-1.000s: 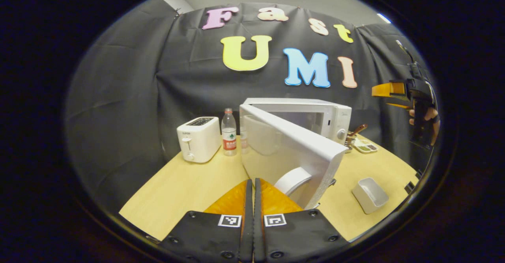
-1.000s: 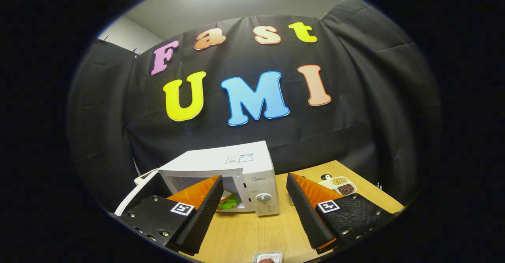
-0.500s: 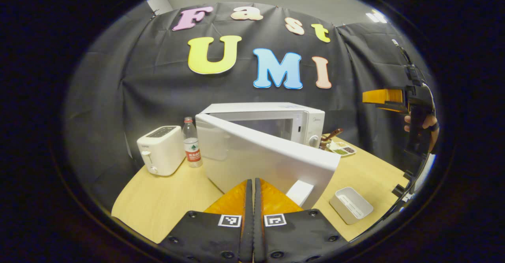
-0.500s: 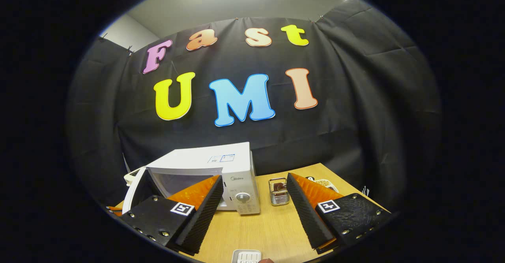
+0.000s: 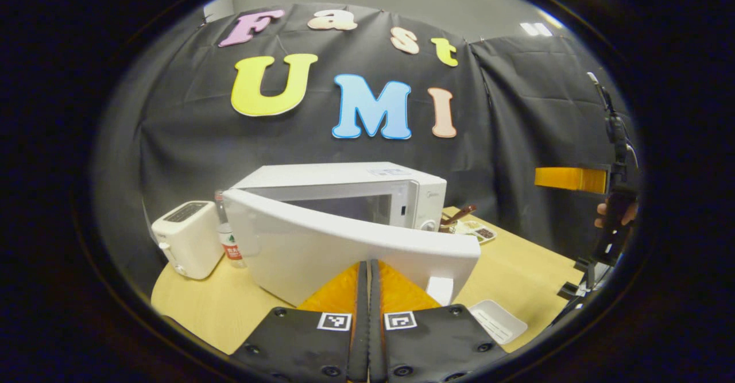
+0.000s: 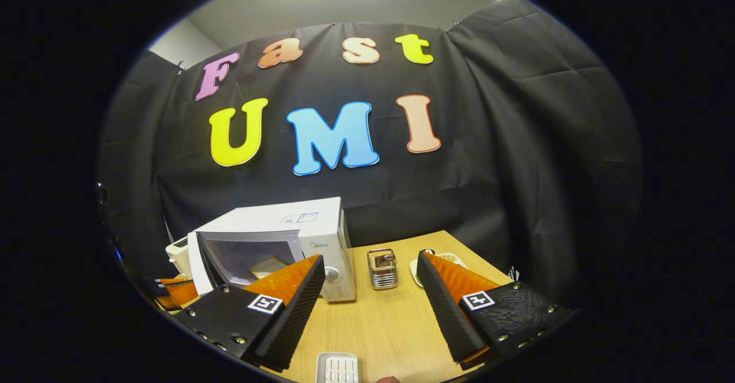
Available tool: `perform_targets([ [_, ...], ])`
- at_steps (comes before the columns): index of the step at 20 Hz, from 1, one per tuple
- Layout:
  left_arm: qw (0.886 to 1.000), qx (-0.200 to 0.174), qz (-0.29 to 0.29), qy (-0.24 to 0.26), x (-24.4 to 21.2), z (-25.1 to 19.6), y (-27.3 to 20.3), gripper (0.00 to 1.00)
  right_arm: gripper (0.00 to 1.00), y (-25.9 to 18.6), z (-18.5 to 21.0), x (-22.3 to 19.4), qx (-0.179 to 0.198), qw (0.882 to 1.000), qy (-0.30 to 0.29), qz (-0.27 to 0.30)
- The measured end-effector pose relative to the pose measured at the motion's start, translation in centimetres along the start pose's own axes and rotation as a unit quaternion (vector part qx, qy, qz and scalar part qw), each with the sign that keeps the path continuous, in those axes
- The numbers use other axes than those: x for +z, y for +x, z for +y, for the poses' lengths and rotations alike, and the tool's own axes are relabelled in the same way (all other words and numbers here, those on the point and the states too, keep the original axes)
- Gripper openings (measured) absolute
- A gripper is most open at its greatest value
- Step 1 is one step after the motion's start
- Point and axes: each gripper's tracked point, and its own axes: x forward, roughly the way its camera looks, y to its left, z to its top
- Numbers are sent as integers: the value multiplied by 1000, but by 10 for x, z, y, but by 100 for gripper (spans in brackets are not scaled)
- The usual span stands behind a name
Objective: Open the microwave oven with the left hand, put the food in, and close the microwave oven.
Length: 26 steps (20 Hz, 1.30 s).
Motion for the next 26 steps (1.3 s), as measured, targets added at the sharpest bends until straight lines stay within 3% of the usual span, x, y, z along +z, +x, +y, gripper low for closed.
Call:
perform_targets([
  [8,1000,-7,-4,-30,14,-4,57,7,98,-15,-22,0,-29,1000,5,-2],
  [12,1000,14,-3,-20,17,8,83,7,98,-16,-25,-10,-32,999,4,11],
  [26,998,63,-3,-18,31,36,147,6,98,-24,-18,-16,-7,999,-20,33],
])
